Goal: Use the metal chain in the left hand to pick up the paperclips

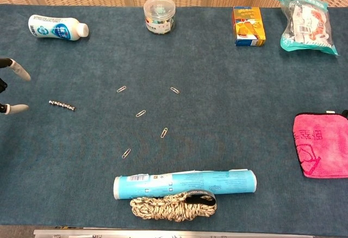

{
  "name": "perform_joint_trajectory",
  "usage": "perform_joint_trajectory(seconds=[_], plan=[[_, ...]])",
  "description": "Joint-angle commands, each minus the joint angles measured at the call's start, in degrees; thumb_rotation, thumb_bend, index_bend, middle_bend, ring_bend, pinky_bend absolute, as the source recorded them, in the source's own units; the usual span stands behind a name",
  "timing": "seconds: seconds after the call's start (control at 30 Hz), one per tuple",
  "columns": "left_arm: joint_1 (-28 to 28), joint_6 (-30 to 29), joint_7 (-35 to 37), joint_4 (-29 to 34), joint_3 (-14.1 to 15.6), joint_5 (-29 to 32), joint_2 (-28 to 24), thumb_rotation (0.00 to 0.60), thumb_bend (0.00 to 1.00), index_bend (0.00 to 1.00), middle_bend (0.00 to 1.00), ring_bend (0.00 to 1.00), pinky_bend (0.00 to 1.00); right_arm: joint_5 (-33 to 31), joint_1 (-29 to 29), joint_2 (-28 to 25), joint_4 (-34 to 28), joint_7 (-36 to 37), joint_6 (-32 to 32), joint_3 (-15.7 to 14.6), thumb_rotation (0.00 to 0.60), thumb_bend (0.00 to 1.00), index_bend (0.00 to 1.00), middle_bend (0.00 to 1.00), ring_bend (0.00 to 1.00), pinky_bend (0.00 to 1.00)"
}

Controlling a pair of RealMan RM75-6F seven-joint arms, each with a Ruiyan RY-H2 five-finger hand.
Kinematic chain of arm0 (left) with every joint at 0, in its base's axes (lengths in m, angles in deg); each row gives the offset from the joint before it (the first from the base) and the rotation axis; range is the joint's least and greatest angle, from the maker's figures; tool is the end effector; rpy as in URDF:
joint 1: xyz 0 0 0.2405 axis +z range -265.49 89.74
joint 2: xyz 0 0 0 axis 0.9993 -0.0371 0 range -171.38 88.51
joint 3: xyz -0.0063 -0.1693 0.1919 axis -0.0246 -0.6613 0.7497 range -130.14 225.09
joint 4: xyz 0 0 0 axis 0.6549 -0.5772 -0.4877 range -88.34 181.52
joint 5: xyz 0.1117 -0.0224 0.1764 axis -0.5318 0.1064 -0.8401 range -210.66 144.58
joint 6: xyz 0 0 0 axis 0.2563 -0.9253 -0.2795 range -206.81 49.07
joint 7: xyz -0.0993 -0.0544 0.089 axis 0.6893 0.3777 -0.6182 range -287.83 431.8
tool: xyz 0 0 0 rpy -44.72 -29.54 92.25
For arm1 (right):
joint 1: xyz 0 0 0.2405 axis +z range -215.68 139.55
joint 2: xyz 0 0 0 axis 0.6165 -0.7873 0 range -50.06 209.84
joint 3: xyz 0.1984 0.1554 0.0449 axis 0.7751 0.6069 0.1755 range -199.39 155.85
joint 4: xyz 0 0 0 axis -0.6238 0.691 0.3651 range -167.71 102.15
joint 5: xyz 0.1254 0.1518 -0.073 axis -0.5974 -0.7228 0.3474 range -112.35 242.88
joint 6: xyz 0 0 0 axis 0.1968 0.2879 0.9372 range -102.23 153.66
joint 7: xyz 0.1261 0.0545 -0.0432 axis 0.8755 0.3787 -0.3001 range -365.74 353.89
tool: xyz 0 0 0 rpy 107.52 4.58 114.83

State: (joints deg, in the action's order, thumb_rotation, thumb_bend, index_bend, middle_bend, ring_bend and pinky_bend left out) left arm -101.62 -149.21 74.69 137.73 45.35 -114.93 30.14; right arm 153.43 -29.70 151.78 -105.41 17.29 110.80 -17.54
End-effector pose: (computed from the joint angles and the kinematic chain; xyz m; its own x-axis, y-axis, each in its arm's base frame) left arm -0.2925 0.2195 0.0852 0.2569 0.2367 0.9370 0.9663 -0.0777 -0.2454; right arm -0.3457 -0.2110 0.1524 0.2059 0.0377 0.9779 -0.9742 -0.0869 0.2084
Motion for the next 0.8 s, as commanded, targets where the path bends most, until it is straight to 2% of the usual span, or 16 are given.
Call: perform_joint_trajectory(seconds=[0.03, 0.5, 0.67, 0.8], plan=[[-2.22, 3.23, 1.96, -1.48, 0.22, -0.43, 0.02, 0.6, 0.0, 0.44, 1.0, 1.0, 1.0, -0.02, -0.05, 0.11, 0.1, 0.08, 0.0, -0.03, 0.6, 0.0, 0.27, 0.26, 0.14, 0.48], [-6.38, 8.41, 3.83, -7.58, 0.17, -0.52, 4.16, 0.6, 0.02, 0.44, 1.0, 1.0, 1.0, -0.45, -0.69, 0.02, -0.04, -0.13, 0.06, -0.23, 0.6, 0.0, 0.27, 0.26, 0.14, 0.48], [-7.7, 10.58, 4.5, -8.6, 0.4, -0.16, 4.43, 0.6, 0.09, 0.45, 1.0, 1.0, 1.0, -0.51, -0.84, -0.13, 0.05, 0.07, 0.21, -0.16, 0.6, 0.0, 0.27, 0.26, 0.14, 0.48], [-8.27, 11.42, 4.03, -9.28, 0.5, 0.34, 4.74, 0.6, 0.1, 0.46, 1.0, 1.0, 1.0, -0.66, -0.84, -0.34, 0.05, 0.06, 0.02, -0.09, 0.6, 0.0, 0.27, 0.26, 0.14, 0.48]])
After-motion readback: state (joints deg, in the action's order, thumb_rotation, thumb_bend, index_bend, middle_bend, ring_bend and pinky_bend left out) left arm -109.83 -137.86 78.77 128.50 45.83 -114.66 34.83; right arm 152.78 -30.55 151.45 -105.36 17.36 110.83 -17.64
